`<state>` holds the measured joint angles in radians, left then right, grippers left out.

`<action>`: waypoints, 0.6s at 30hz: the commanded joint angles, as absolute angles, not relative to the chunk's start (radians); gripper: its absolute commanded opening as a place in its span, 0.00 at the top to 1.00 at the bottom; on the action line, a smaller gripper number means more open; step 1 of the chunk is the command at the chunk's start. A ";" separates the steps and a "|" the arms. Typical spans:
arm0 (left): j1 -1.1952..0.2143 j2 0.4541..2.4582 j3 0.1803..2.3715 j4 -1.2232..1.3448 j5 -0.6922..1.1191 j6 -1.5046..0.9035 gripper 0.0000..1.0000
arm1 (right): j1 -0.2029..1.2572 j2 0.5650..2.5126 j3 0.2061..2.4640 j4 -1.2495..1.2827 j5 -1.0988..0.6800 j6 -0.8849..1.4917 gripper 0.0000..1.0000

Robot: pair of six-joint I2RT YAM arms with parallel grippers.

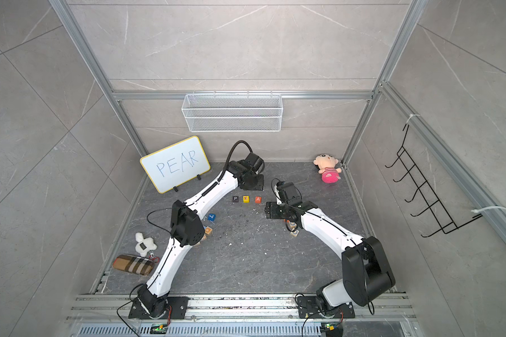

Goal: Spell the uppercase word “pear” with letter blocks
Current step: Pick up the letter block from the center of the board.

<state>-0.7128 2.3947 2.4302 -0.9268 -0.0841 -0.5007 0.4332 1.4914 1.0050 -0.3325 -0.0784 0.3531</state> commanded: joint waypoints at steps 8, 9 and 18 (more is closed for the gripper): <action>-0.651 1.986 2.003 -0.803 -0.164 -0.442 0.50 | 0.429 1.616 1.139 -0.339 -0.138 0.354 0.26; -0.641 1.958 1.966 -0.797 -0.165 -0.441 0.50 | 0.428 1.628 1.151 -0.350 -0.145 0.347 0.26; -0.482 1.657 1.538 -0.751 -0.188 -0.454 0.50 | 0.450 1.721 1.207 -0.360 -0.155 0.342 0.28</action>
<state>-0.5270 1.7630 1.6070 -0.7753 -0.1608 -0.4644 0.4343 1.6897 1.1671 -0.3328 -0.1467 0.3626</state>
